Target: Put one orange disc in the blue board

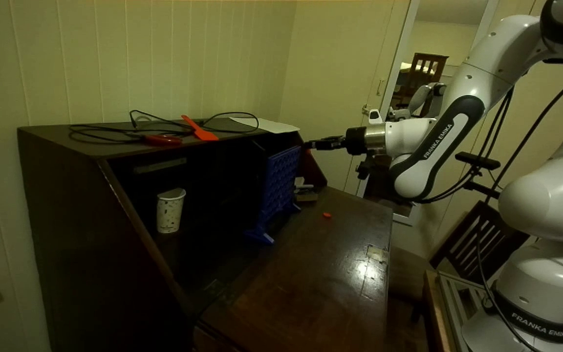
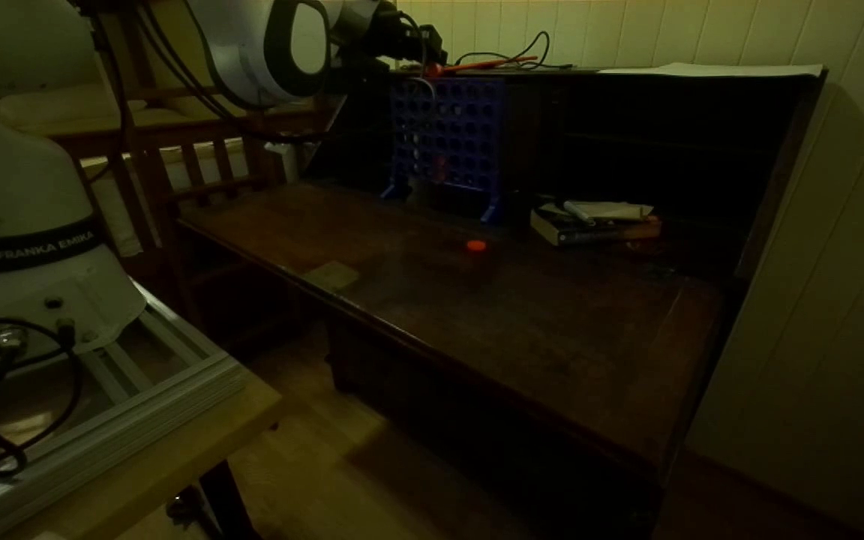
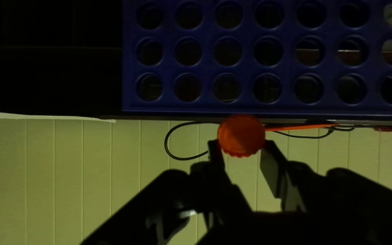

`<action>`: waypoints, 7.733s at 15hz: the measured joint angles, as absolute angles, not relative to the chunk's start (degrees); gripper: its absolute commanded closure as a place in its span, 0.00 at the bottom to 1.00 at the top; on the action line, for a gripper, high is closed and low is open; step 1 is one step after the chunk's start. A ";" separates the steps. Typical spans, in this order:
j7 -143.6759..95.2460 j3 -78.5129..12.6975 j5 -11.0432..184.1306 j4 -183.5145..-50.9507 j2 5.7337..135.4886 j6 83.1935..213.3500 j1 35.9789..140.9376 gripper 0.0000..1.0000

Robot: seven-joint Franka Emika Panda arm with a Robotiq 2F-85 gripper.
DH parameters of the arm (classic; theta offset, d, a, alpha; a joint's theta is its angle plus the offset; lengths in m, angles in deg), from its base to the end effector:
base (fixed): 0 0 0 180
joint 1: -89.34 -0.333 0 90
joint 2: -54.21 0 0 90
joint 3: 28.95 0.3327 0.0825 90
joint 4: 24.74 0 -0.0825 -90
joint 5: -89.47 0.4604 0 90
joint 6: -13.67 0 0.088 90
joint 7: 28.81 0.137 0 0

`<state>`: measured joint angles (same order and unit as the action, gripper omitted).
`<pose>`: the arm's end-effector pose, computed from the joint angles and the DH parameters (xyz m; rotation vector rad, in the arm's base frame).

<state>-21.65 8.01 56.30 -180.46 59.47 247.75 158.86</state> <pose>0.4474 -0.1788 0.2977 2.4829 -0.0558 1.8336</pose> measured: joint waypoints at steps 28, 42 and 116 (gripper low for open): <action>-7.58 -37.44 56.78 -175.02 59.59 248.09 108.54 0.92; -7.59 -37.72 56.88 -172.70 62.27 246.53 107.92 0.92; -3.43 -39.74 53.39 -175.14 54.59 237.98 108.07 0.00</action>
<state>-3.43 -39.74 53.39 -175.14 54.59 237.98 108.07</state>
